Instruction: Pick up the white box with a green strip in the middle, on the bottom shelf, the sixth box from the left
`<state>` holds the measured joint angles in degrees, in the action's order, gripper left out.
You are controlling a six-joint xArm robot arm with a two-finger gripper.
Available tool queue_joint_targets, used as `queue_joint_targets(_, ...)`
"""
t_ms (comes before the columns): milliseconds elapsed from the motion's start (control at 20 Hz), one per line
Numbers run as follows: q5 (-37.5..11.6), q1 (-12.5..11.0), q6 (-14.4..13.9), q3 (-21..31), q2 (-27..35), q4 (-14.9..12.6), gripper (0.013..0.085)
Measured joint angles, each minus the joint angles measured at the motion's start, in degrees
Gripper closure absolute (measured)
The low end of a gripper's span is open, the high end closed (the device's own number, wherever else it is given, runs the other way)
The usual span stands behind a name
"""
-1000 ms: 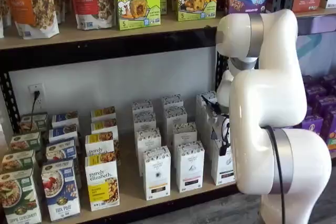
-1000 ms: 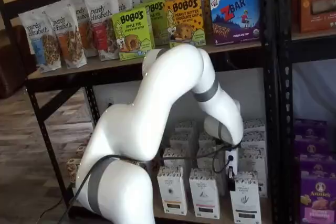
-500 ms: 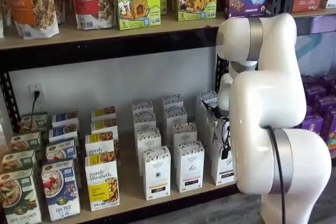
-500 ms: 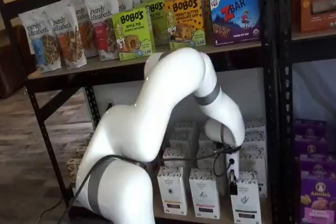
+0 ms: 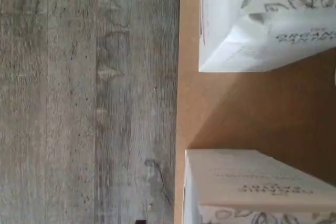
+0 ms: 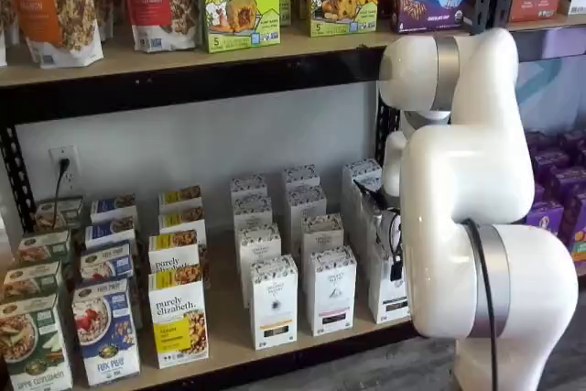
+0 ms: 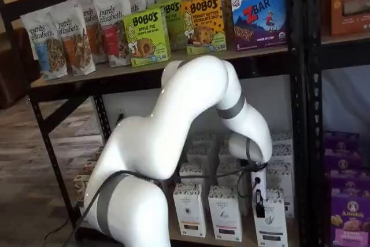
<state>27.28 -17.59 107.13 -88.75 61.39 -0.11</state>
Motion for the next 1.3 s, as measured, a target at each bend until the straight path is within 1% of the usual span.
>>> queue_joint_targets(200,0.32,-0.07,-0.31,-0.39,0.35,-0.45,0.0130)
queue_joint_targets(400,-0.13,-0.15,0.64,-0.26,0.38,0.52,0.0130)
queue_joint_targets(500,0.03,-0.23,1.41,-0.30,0.31,1.32,0.0210)
queue_joint_targets(550,0.05,-0.24,1.56,-0.28,0.26,1.47,0.0210)
queue_joint_targets(600,0.12,-0.25,1.57,-0.25,0.21,1.48,0.0250)
queue_joint_targets(650,0.23,-0.25,1.46,-0.21,0.14,1.36,0.0250)
queue_joint_targets(700,0.33,-0.25,1.33,-0.17,0.09,1.21,0.0290)
queue_joint_targets(750,0.40,-0.25,1.17,-0.10,0.01,1.04,0.0290)
queue_joint_targets(800,0.42,-0.25,0.80,0.09,-0.14,0.63,0.0330)
queue_joint_targets(950,-0.08,-0.25,0.30,0.63,-0.47,0.05,0.0330)
queue_joint_targets(1100,-0.57,-0.20,0.53,1.11,-0.81,0.34,0.0330)
queue_joint_targets(1150,-0.73,-0.17,0.71,1.28,-0.95,0.59,0.0370)
queue_joint_targets(1200,-0.81,-0.14,0.87,1.37,-1.03,0.80,0.0370)
queue_joint_targets(1250,-0.86,-0.10,1.01,1.45,-1.09,0.98,0.0410)
queue_joint_targets(1300,-0.91,-0.06,1.07,1.54,-1.19,1.10,0.0410)
